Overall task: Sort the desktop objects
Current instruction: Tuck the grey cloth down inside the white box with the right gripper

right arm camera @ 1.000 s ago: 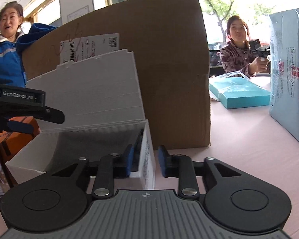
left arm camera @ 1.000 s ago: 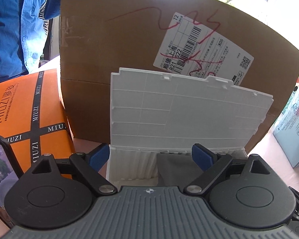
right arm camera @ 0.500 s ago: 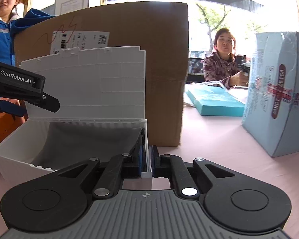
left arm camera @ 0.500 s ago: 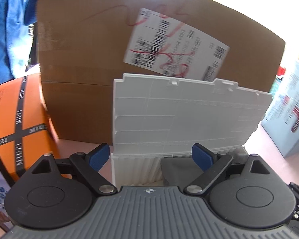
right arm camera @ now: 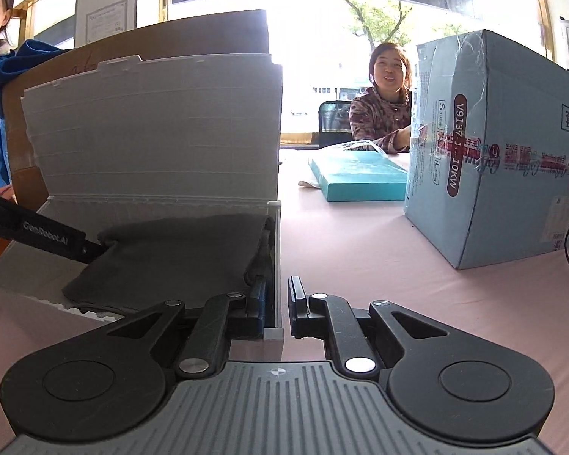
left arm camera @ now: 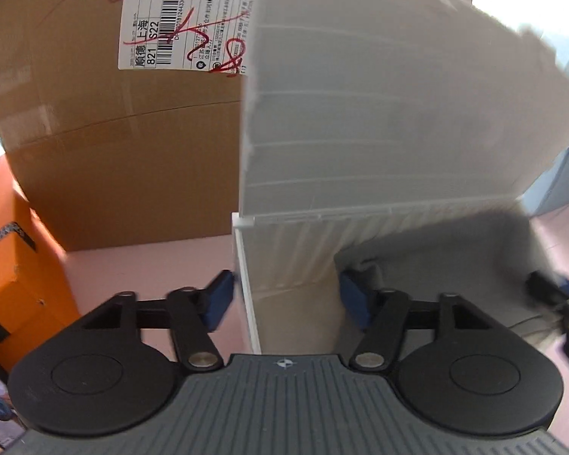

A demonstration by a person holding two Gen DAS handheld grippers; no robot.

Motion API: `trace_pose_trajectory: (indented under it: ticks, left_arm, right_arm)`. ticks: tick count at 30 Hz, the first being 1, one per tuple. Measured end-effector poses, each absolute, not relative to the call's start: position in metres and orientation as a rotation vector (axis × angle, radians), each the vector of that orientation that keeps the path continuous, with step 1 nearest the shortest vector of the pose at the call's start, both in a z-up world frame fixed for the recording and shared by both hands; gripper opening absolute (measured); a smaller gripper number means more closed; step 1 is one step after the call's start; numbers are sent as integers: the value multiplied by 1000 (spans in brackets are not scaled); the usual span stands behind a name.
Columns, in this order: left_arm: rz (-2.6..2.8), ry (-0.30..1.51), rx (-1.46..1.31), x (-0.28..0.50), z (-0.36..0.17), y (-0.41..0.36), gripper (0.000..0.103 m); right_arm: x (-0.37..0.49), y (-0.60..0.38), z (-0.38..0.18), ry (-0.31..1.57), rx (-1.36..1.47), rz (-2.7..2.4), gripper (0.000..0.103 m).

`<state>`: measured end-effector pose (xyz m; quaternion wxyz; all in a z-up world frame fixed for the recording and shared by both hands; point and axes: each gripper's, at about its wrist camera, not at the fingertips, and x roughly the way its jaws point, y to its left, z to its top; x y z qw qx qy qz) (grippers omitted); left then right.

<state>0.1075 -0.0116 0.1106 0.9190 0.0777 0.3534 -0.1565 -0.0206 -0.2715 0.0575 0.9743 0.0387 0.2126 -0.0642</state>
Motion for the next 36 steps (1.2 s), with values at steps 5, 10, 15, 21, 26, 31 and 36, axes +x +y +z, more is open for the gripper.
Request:
trace_pose_trajectory:
  ticks: [5, 10, 15, 21, 26, 31, 36]
  left_arm:
    - [-317, 801, 138, 117, 99, -8, 9]
    - [-295, 769, 225, 105, 97, -22, 9]
    - [-289, 754, 241, 97, 101, -24, 9]
    - [-322, 766, 210, 93, 106, -22, 8]
    - [-341, 764, 211, 86, 109, -28, 8]
    - [-391, 774, 228, 76, 114, -34, 9]
    - [-461, 787, 246, 61, 119, -43, 10]
  right_arm:
    - [-22, -275, 56, 391, 46, -195, 8]
    - [-20, -291, 58, 418, 122, -171, 8]
    - [-21, -295, 58, 422, 140, -198, 9]
    - [-23, -301, 56, 423, 161, -232, 8]
    - [-32, -314, 59, 430, 208, -217, 6]
    - [-53, -330, 61, 431, 251, -223, 5]
    - [-79, -346, 63, 430, 281, -237, 4]
